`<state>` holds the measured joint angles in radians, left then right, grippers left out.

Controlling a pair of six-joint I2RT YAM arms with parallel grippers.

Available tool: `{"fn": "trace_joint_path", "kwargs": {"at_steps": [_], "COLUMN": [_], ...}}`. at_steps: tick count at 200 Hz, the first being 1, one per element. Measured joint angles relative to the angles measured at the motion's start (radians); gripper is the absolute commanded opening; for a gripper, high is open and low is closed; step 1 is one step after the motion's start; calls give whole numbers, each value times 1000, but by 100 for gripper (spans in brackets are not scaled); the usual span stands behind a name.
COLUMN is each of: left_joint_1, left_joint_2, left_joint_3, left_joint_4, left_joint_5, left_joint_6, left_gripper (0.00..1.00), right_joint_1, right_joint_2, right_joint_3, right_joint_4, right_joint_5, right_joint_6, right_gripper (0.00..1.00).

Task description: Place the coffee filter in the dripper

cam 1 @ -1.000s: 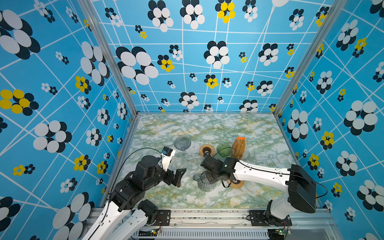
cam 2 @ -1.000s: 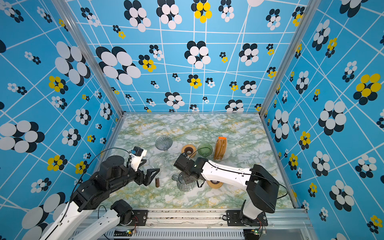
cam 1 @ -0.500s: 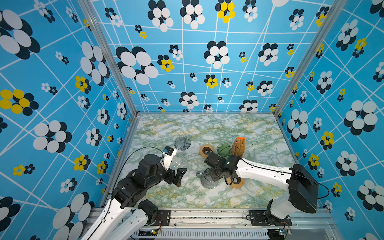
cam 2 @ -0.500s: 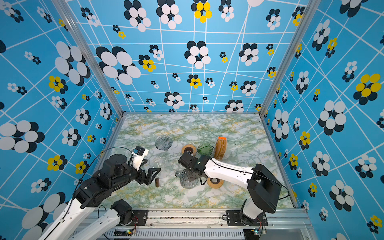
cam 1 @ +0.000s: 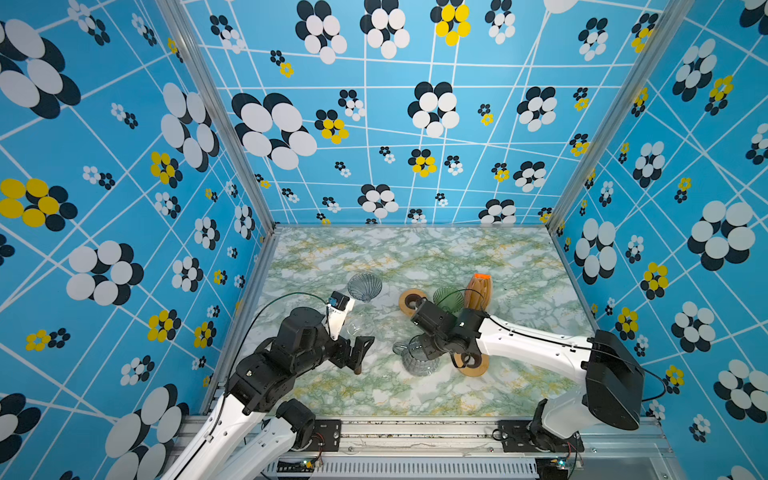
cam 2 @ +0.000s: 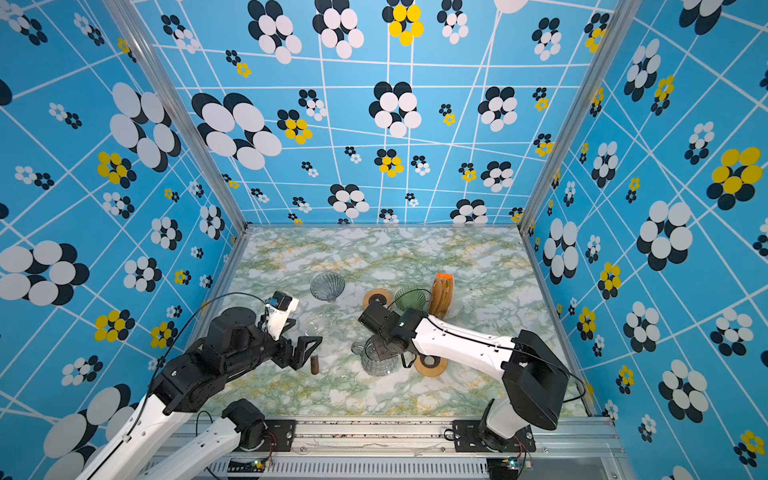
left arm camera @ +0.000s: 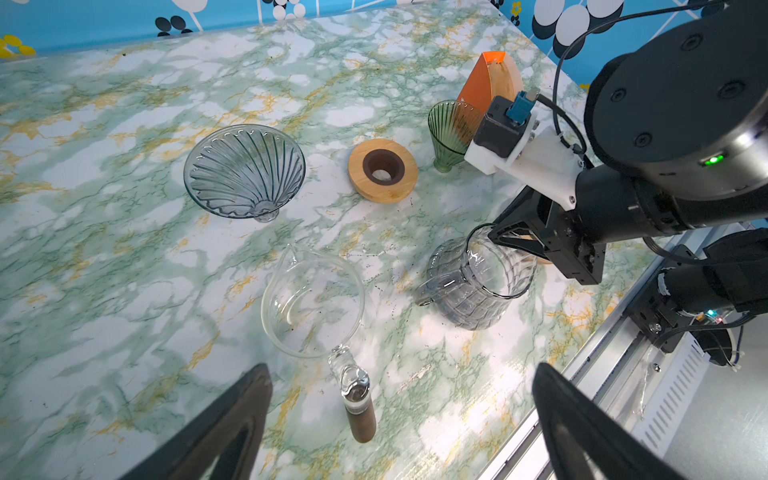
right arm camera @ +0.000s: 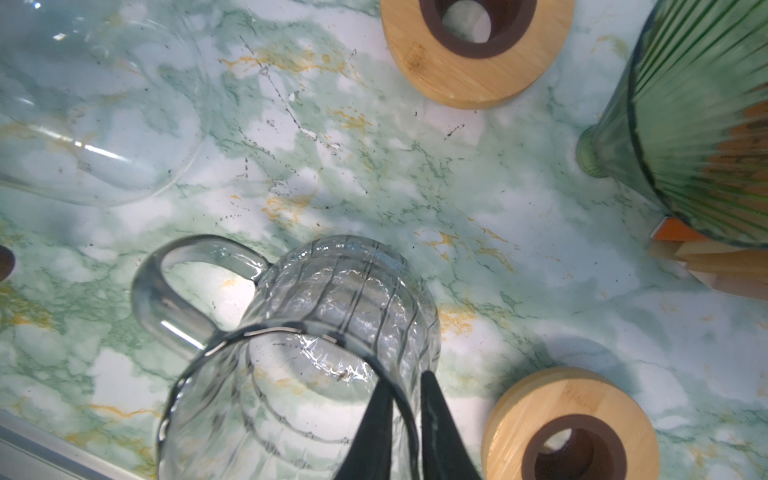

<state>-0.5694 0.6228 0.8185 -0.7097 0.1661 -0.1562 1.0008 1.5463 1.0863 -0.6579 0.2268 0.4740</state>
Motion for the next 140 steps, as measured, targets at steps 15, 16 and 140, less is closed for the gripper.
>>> {"fn": "trace_joint_path", "kwargs": {"at_steps": [15, 16, 140], "left_joint_1": [0, 0, -76], "left_joint_2": [0, 0, 116], "left_joint_3": [0, 0, 23], "left_joint_4": [0, 0, 57], "left_joint_5": [0, 0, 19], "left_joint_6": [0, 0, -141], "left_gripper": [99, 99, 99], "right_joint_1": [0, 0, -71], "right_joint_2": [-12, -13, -365], "right_joint_3": [-6, -7, -228], "right_joint_4": [11, 13, 91], "right_joint_5": [0, 0, 2], "right_joint_6": [0, 0, 136], "right_gripper": [18, 18, 53]}}
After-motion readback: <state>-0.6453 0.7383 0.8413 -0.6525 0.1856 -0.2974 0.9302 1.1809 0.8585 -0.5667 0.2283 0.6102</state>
